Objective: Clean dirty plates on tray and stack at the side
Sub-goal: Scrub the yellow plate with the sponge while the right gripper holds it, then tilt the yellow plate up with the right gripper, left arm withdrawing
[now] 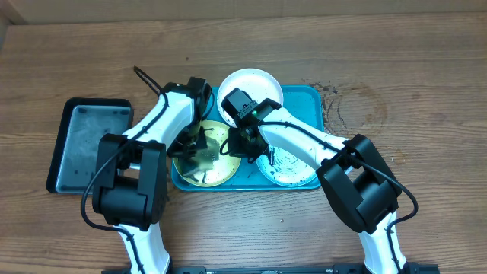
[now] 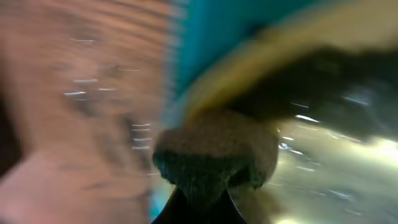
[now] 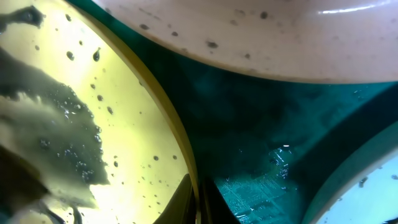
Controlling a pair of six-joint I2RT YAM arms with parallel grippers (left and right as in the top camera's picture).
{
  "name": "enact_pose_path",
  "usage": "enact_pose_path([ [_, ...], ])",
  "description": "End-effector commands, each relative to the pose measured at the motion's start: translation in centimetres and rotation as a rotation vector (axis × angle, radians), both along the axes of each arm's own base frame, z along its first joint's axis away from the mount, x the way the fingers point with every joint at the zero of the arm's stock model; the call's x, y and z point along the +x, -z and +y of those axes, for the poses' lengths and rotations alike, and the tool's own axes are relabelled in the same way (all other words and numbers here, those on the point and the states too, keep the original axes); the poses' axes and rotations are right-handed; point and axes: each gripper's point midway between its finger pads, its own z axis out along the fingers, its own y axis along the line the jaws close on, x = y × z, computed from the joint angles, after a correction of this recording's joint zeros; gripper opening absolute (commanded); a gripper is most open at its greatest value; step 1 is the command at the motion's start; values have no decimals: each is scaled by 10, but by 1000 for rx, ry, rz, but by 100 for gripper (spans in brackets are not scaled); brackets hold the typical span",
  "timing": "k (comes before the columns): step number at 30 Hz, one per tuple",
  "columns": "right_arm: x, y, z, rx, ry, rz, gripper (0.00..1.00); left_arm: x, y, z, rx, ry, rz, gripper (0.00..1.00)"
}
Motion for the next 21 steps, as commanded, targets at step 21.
enact_pose_path([
  [21, 87, -160, -37, -432, -222, -527, 4, 72, -182, 103, -194, -376, -513, 4],
])
